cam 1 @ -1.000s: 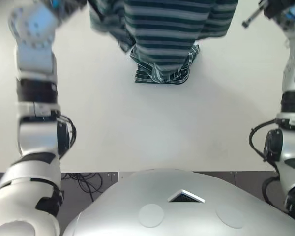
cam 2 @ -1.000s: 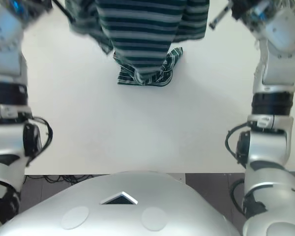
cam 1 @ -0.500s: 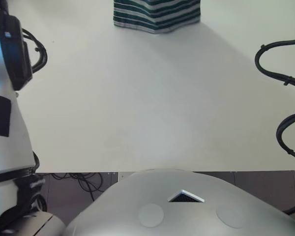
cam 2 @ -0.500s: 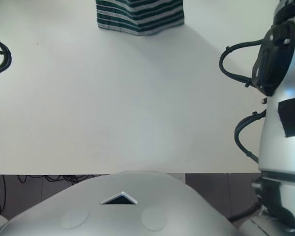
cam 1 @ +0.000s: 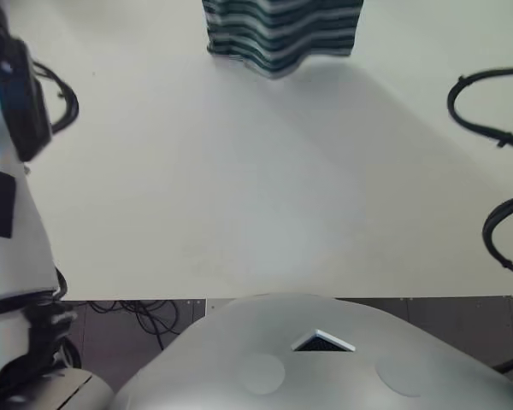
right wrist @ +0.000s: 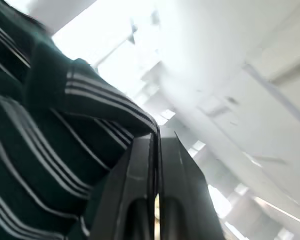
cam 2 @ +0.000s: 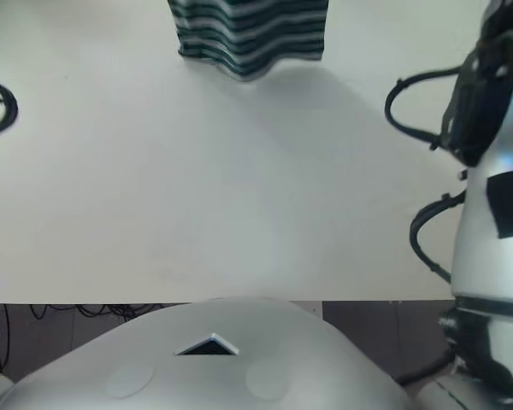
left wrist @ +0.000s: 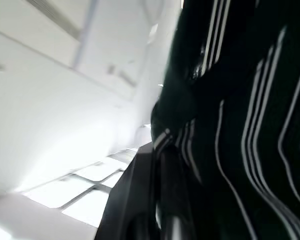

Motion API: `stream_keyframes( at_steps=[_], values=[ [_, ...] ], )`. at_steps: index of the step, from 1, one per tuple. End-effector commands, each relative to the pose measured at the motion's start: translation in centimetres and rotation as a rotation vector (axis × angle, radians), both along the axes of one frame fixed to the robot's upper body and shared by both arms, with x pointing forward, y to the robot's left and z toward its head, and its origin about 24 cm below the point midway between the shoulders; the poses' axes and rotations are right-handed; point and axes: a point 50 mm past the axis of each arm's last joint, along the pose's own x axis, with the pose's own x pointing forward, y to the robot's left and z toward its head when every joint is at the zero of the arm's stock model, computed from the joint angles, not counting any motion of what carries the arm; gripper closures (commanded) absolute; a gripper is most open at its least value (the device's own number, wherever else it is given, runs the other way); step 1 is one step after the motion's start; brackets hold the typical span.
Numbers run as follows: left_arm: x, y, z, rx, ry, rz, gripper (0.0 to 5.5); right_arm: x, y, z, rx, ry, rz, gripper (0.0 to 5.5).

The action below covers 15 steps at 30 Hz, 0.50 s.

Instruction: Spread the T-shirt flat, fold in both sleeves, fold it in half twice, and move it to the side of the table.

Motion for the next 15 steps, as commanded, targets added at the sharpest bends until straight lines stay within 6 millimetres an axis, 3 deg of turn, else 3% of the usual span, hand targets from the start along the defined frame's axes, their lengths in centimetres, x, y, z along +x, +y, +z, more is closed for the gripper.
stream_keyframes(
  at_steps=[1,2,3,4,5,6,7,11,15],
  values=[
    [-11.1,2.2,-8.5,-0.224,0.308,-0.592,5.46,-10.1,-2.9,-11.7,-0.035,0.242,0.595,5.50],
    [-16.5,1.8,-10.2,-0.311,0.475,-0.782,5.46,-14.5,-3.5,-14.6,-0.027,0.372,0.723,5.50],
    [-21.9,-0.5,-12.6,-0.197,0.623,-0.987,5.46,-18.4,-3.7,-16.9,-0.011,0.516,0.821,5.50],
    [-28.0,-0.1,-15.3,-0.192,0.850,-1.116,5.46,-21.7,-4.1,-19.0,-0.027,0.672,0.864,5.50],
    [-32.6,0.9,-16.5,-0.240,1.070,-1.141,5.46,-24.0,-4.6,-20.5,-0.054,0.816,0.877,5.50],
    [-35.1,1.6,-16.8,-0.259,1.205,-1.139,5.46,-25.2,-5.0,-21.2,-0.083,0.902,0.876,5.50],
    [-35.7,1.6,-17.8,-0.249,1.281,-1.102,5.46,-25.8,-5.4,-21.9,-0.125,0.958,0.848,5.50],
    [-33.8,1.3,-20.4,-0.161,1.268,-0.899,5.46,-26.1,-6.1,-23.8,-0.266,1.034,0.734,5.50],
    [-33.8,2.2,-22.4,0.012,1.309,-0.725,5.46,-27.9,-5.9,-24.2,-0.272,1.133,0.750,5.50]
  ],
)
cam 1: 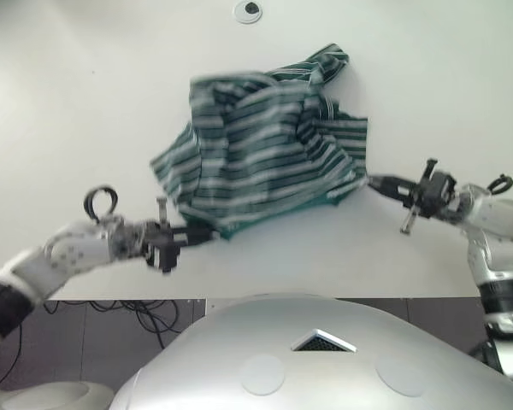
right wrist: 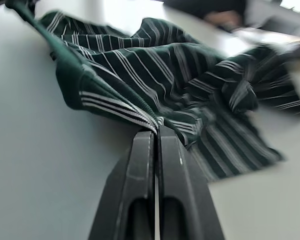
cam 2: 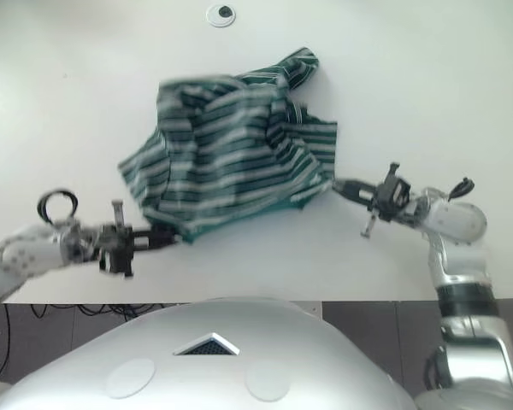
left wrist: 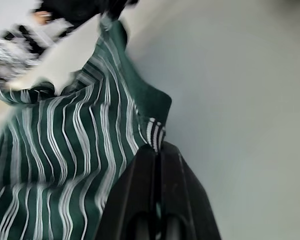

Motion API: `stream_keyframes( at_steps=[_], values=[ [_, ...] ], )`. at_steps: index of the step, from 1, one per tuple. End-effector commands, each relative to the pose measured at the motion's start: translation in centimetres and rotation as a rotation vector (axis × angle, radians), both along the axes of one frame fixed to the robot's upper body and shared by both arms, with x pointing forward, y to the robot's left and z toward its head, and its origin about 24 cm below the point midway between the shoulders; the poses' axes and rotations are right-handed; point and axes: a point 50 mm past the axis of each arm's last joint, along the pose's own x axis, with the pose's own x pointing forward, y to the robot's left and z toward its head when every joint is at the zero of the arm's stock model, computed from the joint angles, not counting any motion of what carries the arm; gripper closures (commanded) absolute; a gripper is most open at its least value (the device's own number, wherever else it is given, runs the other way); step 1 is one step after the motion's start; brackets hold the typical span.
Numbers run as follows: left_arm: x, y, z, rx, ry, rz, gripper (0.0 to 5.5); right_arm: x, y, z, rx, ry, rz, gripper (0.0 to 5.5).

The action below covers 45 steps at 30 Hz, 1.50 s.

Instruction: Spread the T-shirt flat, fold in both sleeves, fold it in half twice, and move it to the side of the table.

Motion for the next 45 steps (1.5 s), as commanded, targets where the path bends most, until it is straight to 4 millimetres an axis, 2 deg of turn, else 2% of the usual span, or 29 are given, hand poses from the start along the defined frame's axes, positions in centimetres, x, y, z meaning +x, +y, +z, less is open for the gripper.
stream_keyframes(
  at_steps=[1,6,9,12,14,17,19,22,25,29,33,37,41,45],
  values=[
    [-2.4,0.5,1.1,0.200,0.089,0.024,5.46,-3.6,1.5,2.3,-0.066,0.104,0.233,5.50],
    [-2.7,0.6,0.9,0.297,0.046,0.060,5.46,-5.0,1.8,2.5,-0.072,0.168,0.240,5.50],
    [-3.1,-0.2,1.6,0.232,0.062,0.056,5.46,-5.5,1.8,2.5,-0.085,0.186,0.242,5.50],
    [1.2,0.0,2.5,0.182,-0.124,0.207,5.46,-2.5,1.9,2.1,-0.113,0.014,0.132,5.50],
    [5.1,1.1,2.3,0.204,-0.219,0.383,5.46,1.1,2.4,1.9,-0.111,-0.126,-0.010,5.50],
    [8.1,1.4,1.2,0.208,-0.147,0.510,5.46,5.5,3.5,2.7,-0.064,-0.267,-0.152,5.50],
    [10.1,1.2,1.6,0.194,-0.145,0.550,5.46,8.2,4.2,4.0,-0.020,-0.352,-0.215,5.50],
    [16.1,2.0,4.9,0.187,-0.339,0.671,5.46,12.7,5.1,6.9,0.064,-0.494,-0.357,5.50],
    [22.5,2.5,10.8,0.142,-0.624,0.784,5.46,16.9,5.7,10.5,0.137,-0.603,-0.488,5.50],
    [27.5,1.6,18.1,0.114,-0.911,0.835,5.46,20.9,6.4,15.0,0.180,-0.693,-0.581,5.50],
    [30.4,0.8,21.9,0.143,-1.014,0.898,5.46,24.0,6.7,18.3,0.163,-0.745,-0.659,5.50],
    [31.6,-0.4,24.9,0.125,-1.096,0.977,5.46,25.7,6.7,21.6,0.168,-0.790,-0.774,5.50],
    [31.5,-1.6,28.3,-0.025,-1.201,1.048,5.46,25.9,6.4,25.0,0.229,-0.917,-0.891,5.50],
    [30.8,-2.8,30.0,-0.138,-1.304,0.994,5.46,25.2,6.1,26.0,0.321,-1.022,-0.902,5.50]
  ],
)
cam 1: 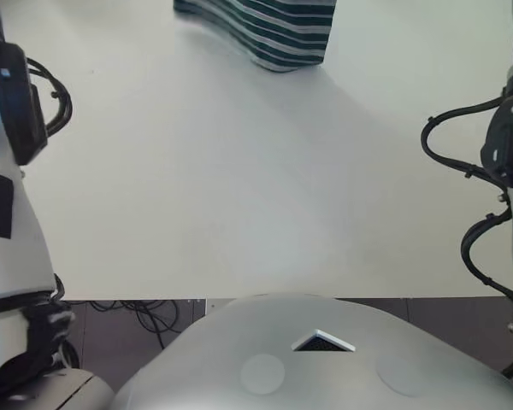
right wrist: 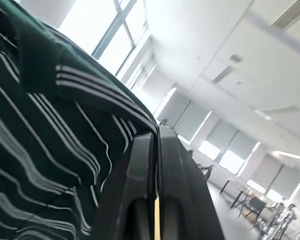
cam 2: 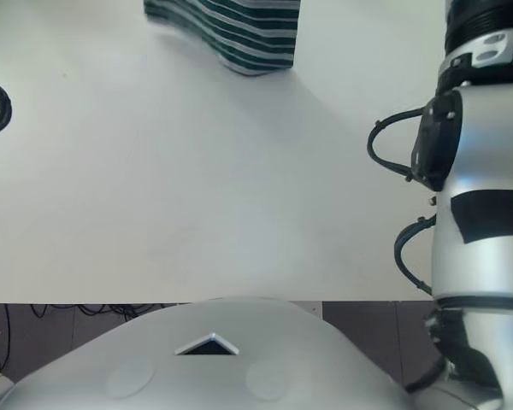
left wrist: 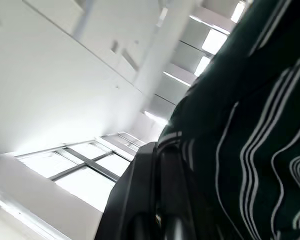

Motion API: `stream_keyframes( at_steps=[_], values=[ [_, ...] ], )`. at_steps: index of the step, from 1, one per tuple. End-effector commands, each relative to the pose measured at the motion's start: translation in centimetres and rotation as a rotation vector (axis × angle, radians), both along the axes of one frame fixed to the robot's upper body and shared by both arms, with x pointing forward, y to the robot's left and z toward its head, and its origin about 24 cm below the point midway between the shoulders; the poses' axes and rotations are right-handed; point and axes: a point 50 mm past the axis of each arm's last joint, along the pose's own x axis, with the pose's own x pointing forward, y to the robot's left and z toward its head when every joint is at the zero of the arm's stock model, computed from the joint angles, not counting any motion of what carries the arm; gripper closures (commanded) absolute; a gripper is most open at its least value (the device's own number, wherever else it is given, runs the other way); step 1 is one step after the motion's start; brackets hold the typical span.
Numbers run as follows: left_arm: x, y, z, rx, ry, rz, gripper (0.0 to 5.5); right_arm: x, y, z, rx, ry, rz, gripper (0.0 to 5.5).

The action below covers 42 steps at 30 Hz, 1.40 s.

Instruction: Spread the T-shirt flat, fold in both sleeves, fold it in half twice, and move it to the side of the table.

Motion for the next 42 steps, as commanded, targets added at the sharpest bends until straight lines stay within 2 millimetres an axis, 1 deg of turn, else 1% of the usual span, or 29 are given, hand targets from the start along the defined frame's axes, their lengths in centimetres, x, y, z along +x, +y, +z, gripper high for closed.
stream_keyframes(
  at_steps=[1,4,5,7,8,9,10,11,12,13,14,15,16,17,18,20,21,24,26,28,31,34,37,39,42],
  values=[
    [-0.7,-0.5,1.5,-0.013,-0.103,-0.056,5.46,-0.8,-0.6,1.0,0.042,-0.123,-0.003,5.50],
    [-0.6,-0.4,-0.4,-0.011,-0.055,-0.121,5.46,-1.5,-0.5,-0.9,0.008,-0.146,0.077,5.50],
    [-0.6,-0.2,-1.5,-0.002,-0.022,-0.144,5.46,-1.8,-0.3,-1.8,-0.018,-0.142,0.127,5.50],
    [-0.7,0.3,-4.8,0.004,0.074,-0.225,5.46,-3.1,0.6,-4.6,-0.121,-0.109,0.305,5.50],
    [-1.2,0.8,-7.1,0.006,0.146,-0.290,5.46,-4.4,1.2,-6.7,-0.187,-0.062,0.448,5.50],
    [-2.5,1.5,-10.5,0.020,0.257,-0.409,5.46,-6.7,1.8,-9.8,-0.278,0.033,0.641,5.50],
    [-4.3,2.3,-13.6,0.023,0.390,-0.520,5.46,-9.2,2.2,-12.7,-0.342,0.148,0.813,5.50],
    [-7.0,3.5,-16.7,0.036,0.519,-0.616,5.46,-12.0,2.2,-15.6,-0.399,0.282,0.964,5.50],
    [-10.3,5.0,-19.6,0.014,0.692,-0.692,5.46,-15.1,1.9,-18.3,-0.426,0.452,1.092,5.50],
    [-14.1,6.6,-21.8,-0.053,0.865,-0.751,5.46,-18.4,1.0,-20.8,-0.450,0.643,1.191,5.50],
    [-17.4,7.6,-22.8,-0.099,0.994,-0.806,5.46,-21.2,0.1,-22.3,-0.450,0.794,1.263,5.50],
    [-20.4,8.3,-23.3,-0.155,1.122,-0.857,5.46,-23.2,-0.7,-23.1,-0.442,0.908,1.299,5.50],
    [-22.5,8.6,-23.4,-0.179,1.202,-0.897,5.46,-24.2,-1.3,-23.4,-0.439,0.970,1.306,5.50],
    [-24.3,8.5,-23.5,-0.173,1.260,-0.915,5.46,-24.5,-1.9,-23.5,-0.436,0.994,1.276,5.50],
    [-25.7,8.2,-23.9,-0.131,1.293,-0.907,5.46,-24.3,-2.6,-23.4,-0.428,0.996,1.236,5.50],
    [-27.2,7.3,-24.5,-0.051,1.307,-0.886,5.46,-24.0,-3.4,-22.9,-0.415,0.977,1.169,5.50],
    [-27.5,6.8,-24.7,-0.011,1.298,-0.869,5.46,-23.9,-3.6,-22.6,-0.408,0.964,1.146,5.50],
    [-26.9,5.8,-25.0,0.248,1.109,-0.755,5.46,-24.0,-3.9,-22.3,-0.413,0.952,1.099,5.50],
    [-27.2,5.0,-25.1,0.324,1.046,-0.750,5.46,-24.4,-4.1,-22.6,-0.422,0.967,1.070,5.50],
    [-27.8,4.6,-25.8,0.420,1.019,-0.732,5.46,-24.9,-4.4,-23.1,-0.433,0.997,1.044,5.50],
    [-29.4,4.6,-27.2,0.537,1.051,-0.725,5.46,-26.7,-5.2,-24.2,-0.478,1.111,1.028,5.50],
    [-31.5,4.1,-28.4,0.563,1.121,-0.760,5.46,-28.8,-6.1,-24.6,-0.481,1.224,1.030,5.50],
    [-33.3,3.4,-29.1,0.524,1.202,-0.805,5.46,-29.6,-6.2,-24.6,-0.490,1.260,1.041,5.50],
    [-33.6,3.2,-29.3,0.516,1.223,-0.812,5.46,-29.5,-6.1,-24.7,-0.491,1.252,1.033,5.50],
    [-33.3,3.3,-29.3,0.512,1.222,-0.793,5.46,-29.2,-5.9,-24.6,-0.474,1.232,1.006,5.50]
  ],
)
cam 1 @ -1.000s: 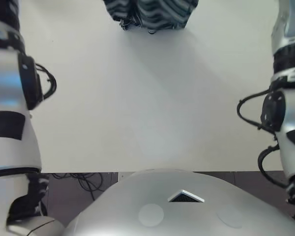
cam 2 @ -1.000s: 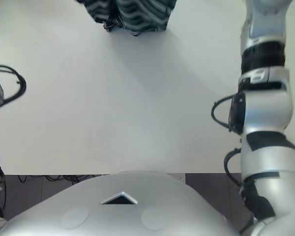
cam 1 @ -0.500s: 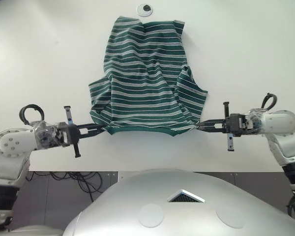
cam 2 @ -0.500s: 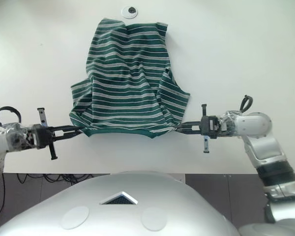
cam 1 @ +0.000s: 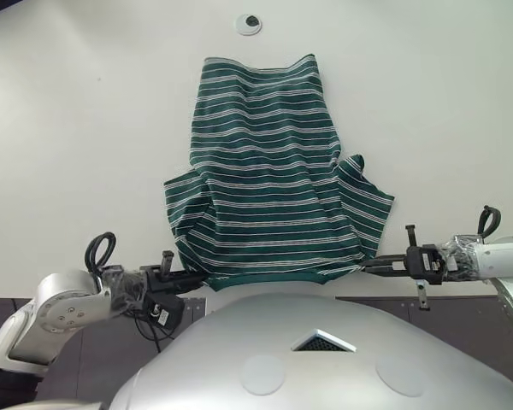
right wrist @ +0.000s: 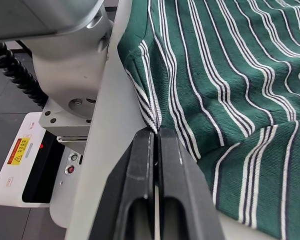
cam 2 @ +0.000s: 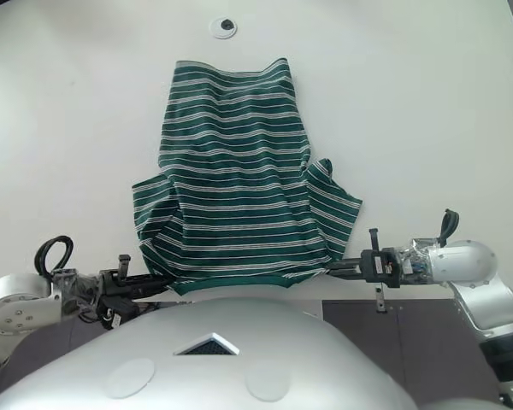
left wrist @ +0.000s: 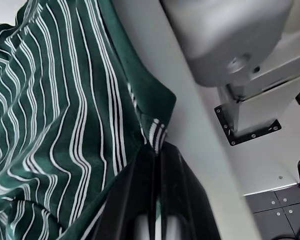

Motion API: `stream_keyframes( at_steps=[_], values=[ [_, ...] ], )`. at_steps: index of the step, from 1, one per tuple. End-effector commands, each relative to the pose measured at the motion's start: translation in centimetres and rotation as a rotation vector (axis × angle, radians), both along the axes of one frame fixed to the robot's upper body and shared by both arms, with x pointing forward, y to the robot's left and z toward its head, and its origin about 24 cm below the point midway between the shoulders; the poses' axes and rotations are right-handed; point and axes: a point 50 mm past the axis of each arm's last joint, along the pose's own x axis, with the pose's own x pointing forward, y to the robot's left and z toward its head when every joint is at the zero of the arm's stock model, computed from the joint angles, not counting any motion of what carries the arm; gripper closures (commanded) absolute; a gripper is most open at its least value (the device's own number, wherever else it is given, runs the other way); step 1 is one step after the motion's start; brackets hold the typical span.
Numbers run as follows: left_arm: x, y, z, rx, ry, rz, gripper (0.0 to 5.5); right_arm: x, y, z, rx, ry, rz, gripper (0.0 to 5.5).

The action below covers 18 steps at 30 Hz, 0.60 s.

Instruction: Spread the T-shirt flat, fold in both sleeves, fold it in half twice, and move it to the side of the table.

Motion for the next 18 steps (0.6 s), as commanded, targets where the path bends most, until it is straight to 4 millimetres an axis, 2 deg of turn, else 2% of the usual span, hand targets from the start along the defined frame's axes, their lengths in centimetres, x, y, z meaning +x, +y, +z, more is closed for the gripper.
stream_keyframes(
  at_steps=[1,3,6,8,10,13,14,16,18],
  values=[
    [0.3,0.2,0.0,0.022,-0.007,0.014,5.46,0.8,0.2,0.4,-0.001,-0.043,-0.038,5.50],
    [0.5,0.2,0.0,0.012,-0.014,0.039,5.31,1.3,0.3,0.7,0.016,-0.081,-0.071,5.50],
    [0.5,0.3,-0.1,0.016,0.008,0.072,4.93,1.4,0.1,1.2,0.017,-0.058,-0.070,5.01],
    [-0.3,0.7,0.0,0.034,0.100,0.120,4.57,1.2,-0.3,1.8,0.001,-0.055,-0.047,4.62],
    [-1.2,0.9,1.1,0.025,0.212,0.179,4.17,1.2,-0.9,3.3,0.008,-0.057,-0.042,4.17],
    [-1.2,0.6,4.1,-0.055,0.297,0.197,4.12,1.3,-1.9,5.2,0.028,-0.053,-0.051,3.76],
    [-0.8,0.5,5.1,-0.087,0.292,0.190,4.12,1.6,-2.1,5.6,0.038,-0.067,-0.064,3.76],
    [1.4,0.4,6.6,-0.236,0.230,0.259,4.12,2.5,-2.6,5.9,0.063,-0.088,-0.104,3.76],
    [4.3,0.8,6.7,-0.308,0.116,0.379,4.12,3.2,-2.7,5.3,0.071,-0.119,-0.143,3.76]
  ],
)
